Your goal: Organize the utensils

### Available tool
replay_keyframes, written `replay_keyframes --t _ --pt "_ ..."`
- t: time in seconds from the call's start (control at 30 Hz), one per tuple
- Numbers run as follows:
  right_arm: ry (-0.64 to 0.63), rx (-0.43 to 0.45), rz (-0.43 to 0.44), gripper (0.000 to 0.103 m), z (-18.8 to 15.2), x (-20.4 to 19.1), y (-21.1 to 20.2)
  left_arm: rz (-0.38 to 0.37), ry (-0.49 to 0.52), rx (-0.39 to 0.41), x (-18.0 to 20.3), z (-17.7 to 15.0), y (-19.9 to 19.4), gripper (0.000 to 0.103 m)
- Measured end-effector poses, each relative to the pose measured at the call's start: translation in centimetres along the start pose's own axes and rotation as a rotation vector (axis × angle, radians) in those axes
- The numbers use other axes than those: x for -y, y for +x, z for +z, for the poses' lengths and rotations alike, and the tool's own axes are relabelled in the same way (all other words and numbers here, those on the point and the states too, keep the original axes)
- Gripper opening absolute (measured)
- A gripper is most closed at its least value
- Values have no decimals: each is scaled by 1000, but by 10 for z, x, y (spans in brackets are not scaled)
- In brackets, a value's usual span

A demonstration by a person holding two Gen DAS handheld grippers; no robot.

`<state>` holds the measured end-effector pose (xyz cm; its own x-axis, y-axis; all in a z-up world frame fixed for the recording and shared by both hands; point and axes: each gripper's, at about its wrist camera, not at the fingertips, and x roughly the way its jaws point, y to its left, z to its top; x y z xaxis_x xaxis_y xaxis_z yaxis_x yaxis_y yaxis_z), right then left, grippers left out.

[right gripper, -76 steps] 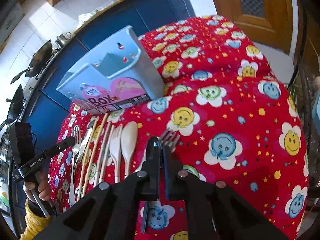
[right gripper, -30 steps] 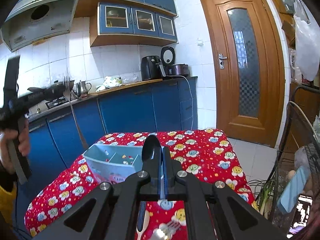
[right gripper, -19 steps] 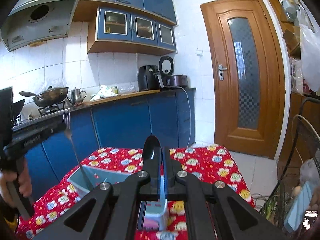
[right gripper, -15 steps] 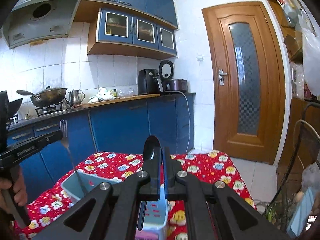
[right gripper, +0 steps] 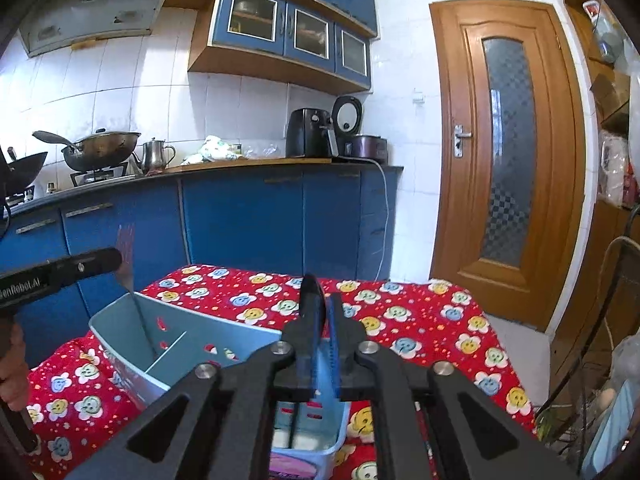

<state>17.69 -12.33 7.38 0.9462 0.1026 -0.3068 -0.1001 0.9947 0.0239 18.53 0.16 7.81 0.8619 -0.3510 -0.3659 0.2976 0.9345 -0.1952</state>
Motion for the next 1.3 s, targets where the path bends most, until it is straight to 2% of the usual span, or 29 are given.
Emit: replay_keyframes --t 0.1,0.23,0.43,0.77,1.3 --pt "23 -5 12 25 0 1 -2 -3 -1 -12 2 -1 -2 19" --pt "52 -6 19 29 2 3 -10 -24 -14 -26 4 -2 -8 37" --pt "117 -8 40 33 7 9 -32 -38 -13 -44 9 -4 -21 47" --pt "181 -52 71 38 1 15 -69 -12 11 -114 20 -17 -43 52" --pt "254 -156 89 43 -41 14 -115 9 -25 -247 27 -52 -66 54"
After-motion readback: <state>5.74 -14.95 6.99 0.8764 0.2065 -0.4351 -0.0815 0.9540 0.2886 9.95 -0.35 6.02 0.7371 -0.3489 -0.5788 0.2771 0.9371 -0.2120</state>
